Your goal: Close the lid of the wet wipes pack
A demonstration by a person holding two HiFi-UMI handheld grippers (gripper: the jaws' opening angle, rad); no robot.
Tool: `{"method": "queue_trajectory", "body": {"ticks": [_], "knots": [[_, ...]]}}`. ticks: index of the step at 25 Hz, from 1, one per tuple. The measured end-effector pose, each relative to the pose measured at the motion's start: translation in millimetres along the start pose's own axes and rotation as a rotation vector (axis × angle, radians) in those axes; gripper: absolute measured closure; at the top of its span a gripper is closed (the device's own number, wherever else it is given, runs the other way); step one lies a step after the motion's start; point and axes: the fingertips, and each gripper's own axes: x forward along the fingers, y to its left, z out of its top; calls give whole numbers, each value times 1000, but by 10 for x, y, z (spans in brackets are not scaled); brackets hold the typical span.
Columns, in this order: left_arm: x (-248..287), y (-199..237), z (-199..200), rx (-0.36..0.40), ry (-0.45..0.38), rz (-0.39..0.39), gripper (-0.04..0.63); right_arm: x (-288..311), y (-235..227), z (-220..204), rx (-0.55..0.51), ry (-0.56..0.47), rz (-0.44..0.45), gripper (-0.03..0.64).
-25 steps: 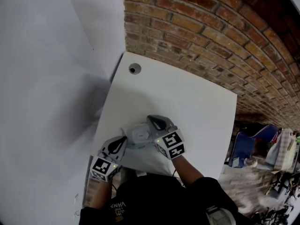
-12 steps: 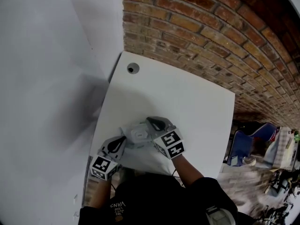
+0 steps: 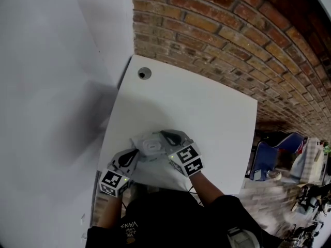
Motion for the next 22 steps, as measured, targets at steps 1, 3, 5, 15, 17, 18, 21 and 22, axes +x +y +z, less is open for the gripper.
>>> {"method": "queue_trajectory", "body": {"ticks": [1,3,5,15,17,18,21,22], "knots": [[4,-5,7,-3,1,1,595,-7,16,-11,1,0,1,618],[7,-14,-3,-7,5,0,595,-20,53,-38,4,1,3,618],[8,-22,-23,-13,10,-2,595,-33,87,-67,10,1,4,618],[49,-72,-102,-4,44,-26,595,-112,163,-181,26,-2,-2,618],[51,-89,-125,2,50,-33,595,-125,182,-214,29,-1,-3,618],[54,-95,-127,4,51,-35,595,-130,191,-230,31,0,-4,618],[59,-106,-124,6,54,-38,595,-143,226,-265,33,1,-2,618],[57,-109,-123,8,55,-38,595,-146,240,-274,33,2,1,618]]}}
